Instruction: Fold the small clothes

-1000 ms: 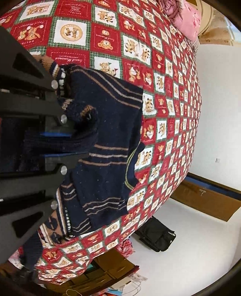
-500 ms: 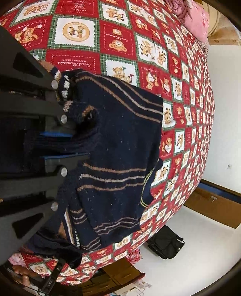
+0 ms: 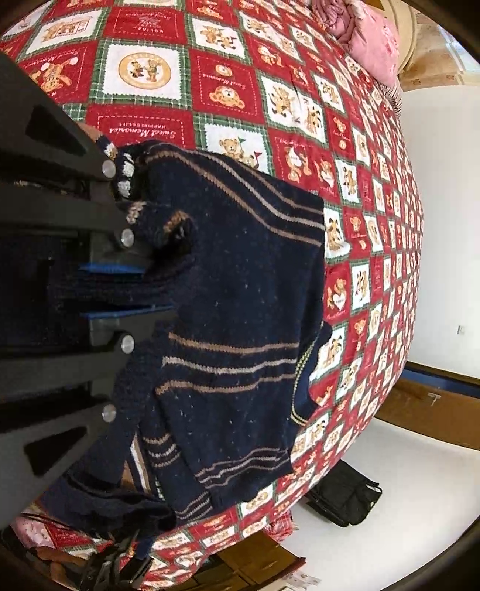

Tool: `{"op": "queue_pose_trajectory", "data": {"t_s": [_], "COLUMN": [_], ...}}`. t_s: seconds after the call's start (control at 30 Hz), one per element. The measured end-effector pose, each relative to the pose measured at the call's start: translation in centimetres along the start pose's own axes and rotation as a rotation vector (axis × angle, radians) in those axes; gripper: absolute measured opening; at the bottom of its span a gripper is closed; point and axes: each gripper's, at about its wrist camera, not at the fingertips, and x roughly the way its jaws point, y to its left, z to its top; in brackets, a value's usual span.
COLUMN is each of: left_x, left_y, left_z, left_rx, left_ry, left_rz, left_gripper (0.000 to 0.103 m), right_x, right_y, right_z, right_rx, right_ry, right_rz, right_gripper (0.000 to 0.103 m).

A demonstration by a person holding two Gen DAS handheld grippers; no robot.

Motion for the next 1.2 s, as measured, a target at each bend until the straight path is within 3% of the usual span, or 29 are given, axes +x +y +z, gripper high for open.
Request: {"op": "queue_pose_trajectory", "data": {"t_s": [0.07, 0.23, 0.5, 0.73, 0.87, 1.0, 1.1, 1.2], "left_x": [-0.1, -1.7, -7.9, -11.4, -10.7, -8.6, -4.1, 0.5], "left_y": [-0.2, -0.7, 0.3, 1.5, 2.4, 4.5, 6.8, 8.0], "left_z": [0.0, -0.7, -1.4, 0.8, 3.1, 6.2, 9.0, 10.6], "left_rx": [0.014, 0.048, 0.002, -0.057, -0.099, -0.181, -0.279, -0.320], "left_ry": [0.000, -0.068, -0.203, -0.297, -0.283, -0.259, -0.173, -0.094], "left_rz": [0.025, 0.043, -0.023, -0.045, -0.043, -0.068, -0.088, -0.003], "left_gripper": [0.019, 0.019, 0.018, 0.017, 0.017, 0.017, 0.020, 0.020], "right_x": [0.5, -2.5, -10.6, -13.0, -12.9, -11.7, -7.6, -1.2], "right_y": [-0.2, 0.3, 1.8, 3.1, 3.1, 0.1, -3.9, -6.5], "right_z": [0.2, 0.1, 1.2, 4.2, 7.4, 10.9, 13.5, 14.6], "right_rx": [0.029, 0.050, 0.064, 0.007, -0.021, 0.069, 0.194, 0.267], "right_ry": [0.030, -0.064, -0.254, -0.345, -0.365, -0.382, -0.369, -0.277], "right_rz": [0.009, 0.020, 0.108, 0.108, 0.104, 0.143, 0.186, 0.167], "right_gripper": [0.012, 0.012, 0.009, 0.008, 0.008, 0.008, 0.008, 0.008]}}
